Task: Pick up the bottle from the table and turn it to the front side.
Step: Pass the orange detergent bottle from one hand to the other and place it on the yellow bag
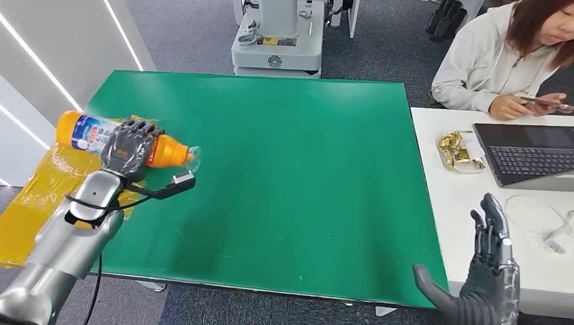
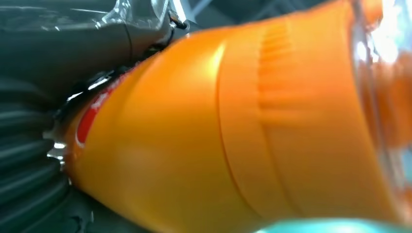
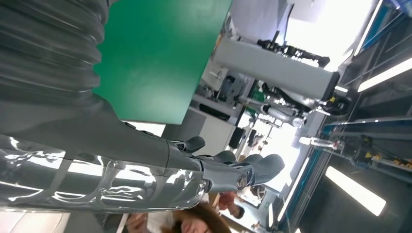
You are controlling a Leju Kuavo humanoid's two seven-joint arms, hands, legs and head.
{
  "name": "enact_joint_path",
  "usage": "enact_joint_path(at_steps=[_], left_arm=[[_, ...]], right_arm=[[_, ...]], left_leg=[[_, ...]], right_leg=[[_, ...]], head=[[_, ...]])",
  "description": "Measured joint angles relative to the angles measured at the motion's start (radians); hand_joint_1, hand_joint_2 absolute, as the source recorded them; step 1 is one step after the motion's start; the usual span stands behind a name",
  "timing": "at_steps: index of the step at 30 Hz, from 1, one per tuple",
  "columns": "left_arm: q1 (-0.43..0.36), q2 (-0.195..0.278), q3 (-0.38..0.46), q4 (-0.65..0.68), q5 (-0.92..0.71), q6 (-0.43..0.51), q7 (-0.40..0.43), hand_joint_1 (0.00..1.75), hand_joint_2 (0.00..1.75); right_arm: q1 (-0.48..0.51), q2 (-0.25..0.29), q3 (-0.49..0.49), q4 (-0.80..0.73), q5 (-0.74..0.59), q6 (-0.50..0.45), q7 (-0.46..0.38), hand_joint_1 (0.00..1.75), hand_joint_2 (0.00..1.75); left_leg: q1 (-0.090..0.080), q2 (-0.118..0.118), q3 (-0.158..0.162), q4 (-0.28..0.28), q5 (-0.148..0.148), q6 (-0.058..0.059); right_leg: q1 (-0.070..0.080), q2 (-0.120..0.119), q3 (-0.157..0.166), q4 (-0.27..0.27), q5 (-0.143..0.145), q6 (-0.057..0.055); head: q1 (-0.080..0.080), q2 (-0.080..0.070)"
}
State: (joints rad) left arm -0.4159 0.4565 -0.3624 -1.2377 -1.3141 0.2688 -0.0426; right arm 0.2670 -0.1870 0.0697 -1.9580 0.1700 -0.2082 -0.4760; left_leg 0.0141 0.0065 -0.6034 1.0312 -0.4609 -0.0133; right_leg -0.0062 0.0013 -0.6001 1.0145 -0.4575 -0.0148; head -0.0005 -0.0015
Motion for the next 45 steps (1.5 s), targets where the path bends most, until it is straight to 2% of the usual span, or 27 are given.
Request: enact_joint_path(at_steps=[5,11,17,20,23,28,34,35,38,39,45], left_arm=[[0.145,0.053,0.118,-0.097,0.093,-0.035,-0.019,1.75,1.75],[0.19,0.061,0.16,-0.118,0.127,-0.035,-0.079,1.75,1.75],[0.168,-0.02,0.124,-0.089,0.12,-0.025,-0.102,1.75,1.75],[0.144,-0.072,0.092,-0.047,0.131,-0.026,-0.101,1.75,1.75],[0.128,-0.105,0.077,0.003,0.14,-0.022,-0.099,1.75,1.75],[0.112,-0.134,0.074,0.109,0.126,-0.01,-0.056,1.75,1.75],[0.096,-0.144,0.095,0.251,0.075,0.026,-0.02,1.75,1.75],[0.092,-0.145,0.099,0.271,0.064,0.028,-0.016,1.43,1.75],[0.08,-0.151,0.107,0.326,0.024,0.043,-0.01,0.16,1.75],[0.076,-0.153,0.108,0.341,0.011,0.051,-0.011,0.03,1.75],[0.05,-0.171,0.108,0.395,-0.024,0.121,-0.047,0.0,1.75]], right_arm=[[0.052,0.01,-0.047,-0.056,0.02,0.005,-0.005,0.0,1.75],[0.056,0.023,-0.055,-0.076,0.045,0.012,-0.013,0.0,1.75],[0.014,0.025,-0.043,-0.076,0.064,0.036,0.006,0.0,1.75],[-0.014,0.025,-0.032,-0.076,0.071,0.044,0.019,0.0,1.75],[-0.026,0.024,-0.025,-0.076,0.072,0.05,0.025,0.0,1.75],[-0.021,0.024,-0.022,-0.076,0.078,0.047,0.022,0.0,1.75],[-0.007,0.023,-0.022,-0.076,0.072,0.035,0.017,0.0,1.75],[-0.005,0.023,-0.022,-0.076,0.073,0.035,0.017,0.0,1.75],[0.0,0.023,-0.019,-0.076,0.086,0.034,0.02,0.0,1.75],[0.001,0.023,-0.017,-0.076,0.093,0.034,0.021,0.0,1.75],[0.002,0.021,0.0,-0.082,0.119,0.021,0.027,0.0,1.75]], left_leg=[[0.0,-0.001,-0.001,0.0,0.0,0.0],[0.0,-0.001,0.0,0.0,0.0,0.001],[-0.001,-0.001,0.0,0.001,0.001,0.002],[-0.001,-0.001,0.0,0.001,0.001,0.002],[-0.001,-0.001,0.001,0.001,0.001,0.002],[0.0,-0.001,0.0,0.001,0.001,0.002],[0.0,-0.001,0.0,0.001,0.001,0.002],[0.0,-0.001,0.0,0.001,0.001,0.002],[0.0,-0.001,0.0,0.001,0.001,0.002],[0.0,-0.001,0.0,0.001,0.001,0.002],[-0.001,-0.001,0.0,0.001,0.001,0.002]], right_leg=[[0.0,-0.002,0.0,0.0,-0.001,0.0],[0.0,-0.002,0.0,0.0,0.0,0.0],[0.0,-0.003,0.001,0.0,0.001,0.001],[0.0,-0.002,0.002,0.0,0.002,0.001],[0.0,-0.002,0.001,0.0,0.002,0.001],[0.0,-0.002,0.001,0.0,0.002,0.001],[0.0,-0.002,0.001,0.0,0.001,0.0],[0.0,-0.002,0.001,0.0,0.001,0.0],[0.0,-0.002,0.001,0.0,0.001,0.0],[0.0,-0.002,0.001,0.0,0.001,0.0],[0.0,-0.002,0.001,0.0,0.001,0.0]], head=[[0.0,0.0],[0.0,0.0],[0.0,0.0],[0.0,0.0],[0.0,0.0],[0.0,0.0],[0.0,0.0],[0.0,0.0],[0.0,0.0],[0.0,0.0],[0.0,0.0]])
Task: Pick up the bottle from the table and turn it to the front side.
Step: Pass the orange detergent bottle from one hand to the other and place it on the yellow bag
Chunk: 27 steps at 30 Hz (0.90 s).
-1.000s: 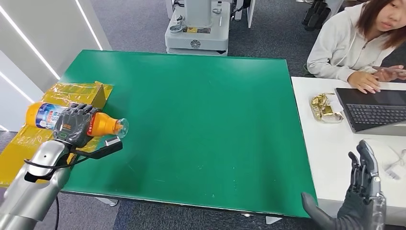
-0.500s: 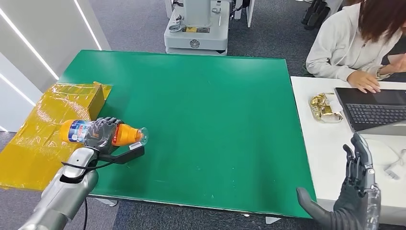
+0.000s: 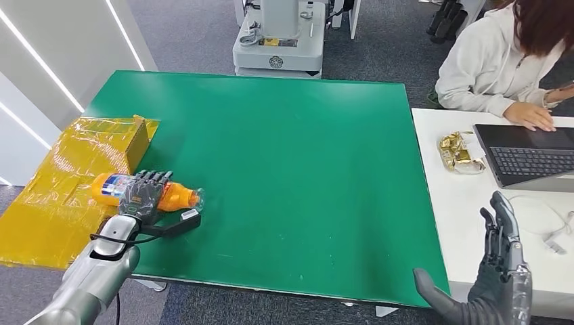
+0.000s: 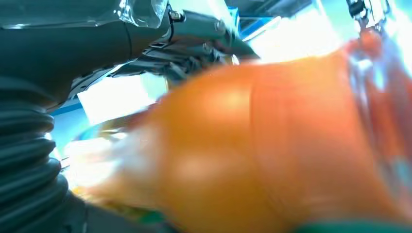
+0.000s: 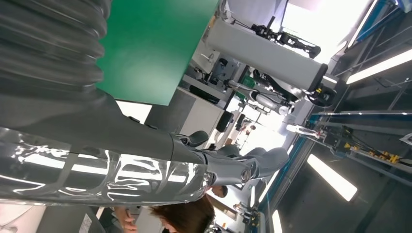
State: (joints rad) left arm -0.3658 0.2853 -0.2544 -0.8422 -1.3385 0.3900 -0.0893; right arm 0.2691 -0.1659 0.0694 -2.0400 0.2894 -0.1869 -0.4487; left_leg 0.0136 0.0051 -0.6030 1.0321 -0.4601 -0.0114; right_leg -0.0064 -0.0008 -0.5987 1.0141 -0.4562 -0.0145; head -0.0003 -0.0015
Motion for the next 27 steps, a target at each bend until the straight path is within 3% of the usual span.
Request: enact_joint_path(at_steps=[5,12,15,18,21,27], left_arm=[[-0.004,-0.017,0.0,0.011,0.001,0.078,-0.039,0.0,1.75],[0.0,-0.049,0.0,0.009,0.096,0.091,-0.111,0.0,1.75],[0.026,-0.077,0.0,-0.028,0.253,0.076,-0.205,0.0,1.75],[0.076,-0.117,0.0,-0.128,0.523,0.028,-0.317,0.0,1.75],[0.123,-0.15,-0.001,-0.24,0.702,0.001,-0.365,0.0,1.75],[0.189,-0.217,-0.007,-0.449,0.998,0.045,-0.512,0.0,1.75]], right_arm=[[0.008,-0.015,0.014,-0.005,0.01,-0.015,0.006,0.0,1.75],[0.012,-0.034,0.029,-0.005,-0.001,-0.023,0.008,0.0,1.75],[0.011,-0.04,0.034,-0.001,-0.024,-0.02,0.01,0.0,1.75],[0.01,-0.04,0.042,0.01,-0.048,-0.016,0.01,0.0,1.75],[0.01,-0.04,0.051,0.027,-0.062,-0.018,0.005,0.0,1.75],[-0.008,-0.04,0.078,0.081,-0.103,-0.033,-0.009,0.0,1.75]], left_leg=[[0.0,0.0,0.0,0.0,0.0,0.0],[0.0,0.0,0.0,0.0,0.0,0.0],[0.0,0.0,0.0,0.0,0.0,0.0],[0.0,0.0,0.0,0.0,0.0,0.0],[0.0,0.0,0.0,0.0,-0.001,0.001],[0.0,0.0,0.0,0.0,-0.001,0.001]], right_leg=[[0.0,0.0,0.0,0.0,0.0,0.0],[0.0,0.0,0.0,0.0,0.0,0.0],[0.0,0.0,0.0,0.0,0.0,0.0],[0.0,0.0,0.0,0.0,0.0,0.0],[0.0,0.0,0.0,0.0,0.0,0.0],[0.0,-0.001,0.0,0.0,0.0,0.0]], head=[[0.0,0.0],[0.0,0.0],[0.0,0.0],[0.0,0.0],[0.0,0.0],[0.0,0.0]])
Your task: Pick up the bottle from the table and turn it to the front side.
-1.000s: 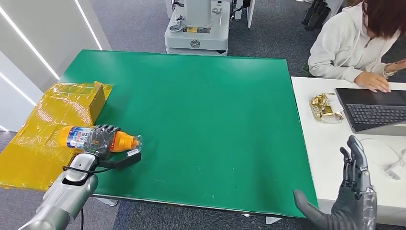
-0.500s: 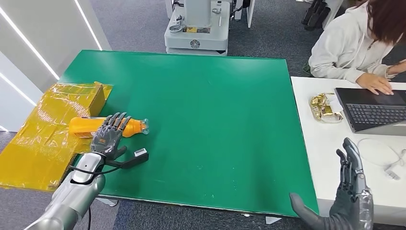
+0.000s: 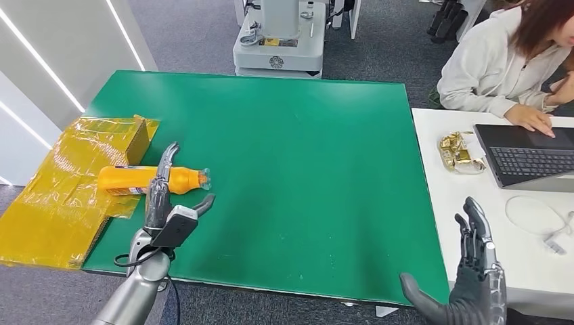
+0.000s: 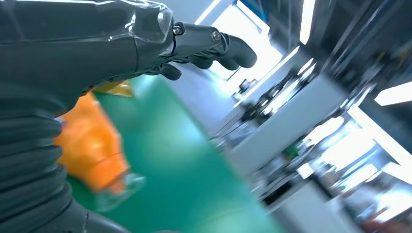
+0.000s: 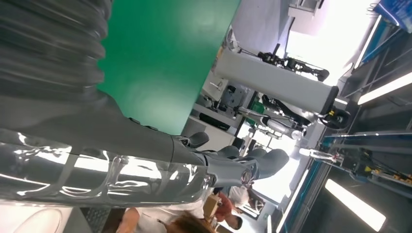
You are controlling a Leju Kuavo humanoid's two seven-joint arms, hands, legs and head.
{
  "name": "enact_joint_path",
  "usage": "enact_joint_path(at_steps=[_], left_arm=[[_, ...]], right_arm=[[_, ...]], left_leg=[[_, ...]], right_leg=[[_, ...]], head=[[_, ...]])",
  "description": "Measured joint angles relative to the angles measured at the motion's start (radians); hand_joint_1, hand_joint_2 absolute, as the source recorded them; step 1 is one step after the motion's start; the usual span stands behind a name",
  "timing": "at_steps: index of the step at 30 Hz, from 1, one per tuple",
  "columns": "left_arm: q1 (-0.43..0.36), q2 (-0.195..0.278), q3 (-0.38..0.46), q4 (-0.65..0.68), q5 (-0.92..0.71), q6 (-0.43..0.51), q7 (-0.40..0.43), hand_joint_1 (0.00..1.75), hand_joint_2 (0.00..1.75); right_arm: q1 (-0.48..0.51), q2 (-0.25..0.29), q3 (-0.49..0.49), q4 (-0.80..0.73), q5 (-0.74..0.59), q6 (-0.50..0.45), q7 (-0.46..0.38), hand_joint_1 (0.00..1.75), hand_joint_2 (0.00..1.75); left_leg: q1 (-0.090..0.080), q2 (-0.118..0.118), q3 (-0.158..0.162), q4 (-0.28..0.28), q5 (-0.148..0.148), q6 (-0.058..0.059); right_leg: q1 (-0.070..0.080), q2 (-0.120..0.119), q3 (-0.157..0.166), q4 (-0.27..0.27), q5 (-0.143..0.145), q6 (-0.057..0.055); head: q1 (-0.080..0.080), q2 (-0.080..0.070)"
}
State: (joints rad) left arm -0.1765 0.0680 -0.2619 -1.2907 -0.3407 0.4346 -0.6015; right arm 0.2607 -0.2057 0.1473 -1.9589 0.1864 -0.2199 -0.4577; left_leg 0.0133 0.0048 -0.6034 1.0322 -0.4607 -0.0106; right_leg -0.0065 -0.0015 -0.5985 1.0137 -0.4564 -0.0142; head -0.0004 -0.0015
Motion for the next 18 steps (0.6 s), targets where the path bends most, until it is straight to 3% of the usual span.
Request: enact_joint_path(at_steps=[3,8,13,18], left_arm=[[0.022,-0.032,-0.026,-0.098,0.085,0.006,-0.022,0.0,1.75],[0.047,-0.056,-0.079,-0.203,0.229,-0.082,-0.021,0.0,1.75],[0.068,-0.065,-0.141,-0.243,0.359,-0.209,0.004,0.0,1.75],[0.099,-0.069,-0.179,-0.244,0.441,-0.274,0.003,0.0,1.75]], right_arm=[[-0.013,0.009,0.019,0.028,-0.036,-0.022,-0.011,0.0,1.75],[-0.024,0.034,0.045,0.06,-0.096,-0.037,-0.017,0.0,1.75],[-0.059,0.067,0.073,0.125,-0.185,-0.044,-0.015,0.0,1.75],[-0.08,0.082,0.11,0.192,-0.245,-0.078,-0.029,0.0,1.75]], left_leg=[[0.0,0.0,0.0,0.0,0.0,0.0],[0.0,0.0,0.0,0.0,0.0,0.0],[0.0,0.0,0.0,0.0,0.0,0.0],[0.0,0.0,0.0,0.0,0.0,0.0]], right_leg=[[0.0,0.0,0.0,0.0,0.0,0.0],[0.0,0.0,0.0,0.0,0.0,0.0],[0.0,0.0,0.0,0.0,0.0,0.0],[0.0,0.0,0.0,0.0,0.0,0.0]], head=[[0.0,0.0],[0.0,0.0],[0.0,0.0],[0.0,0.0]])
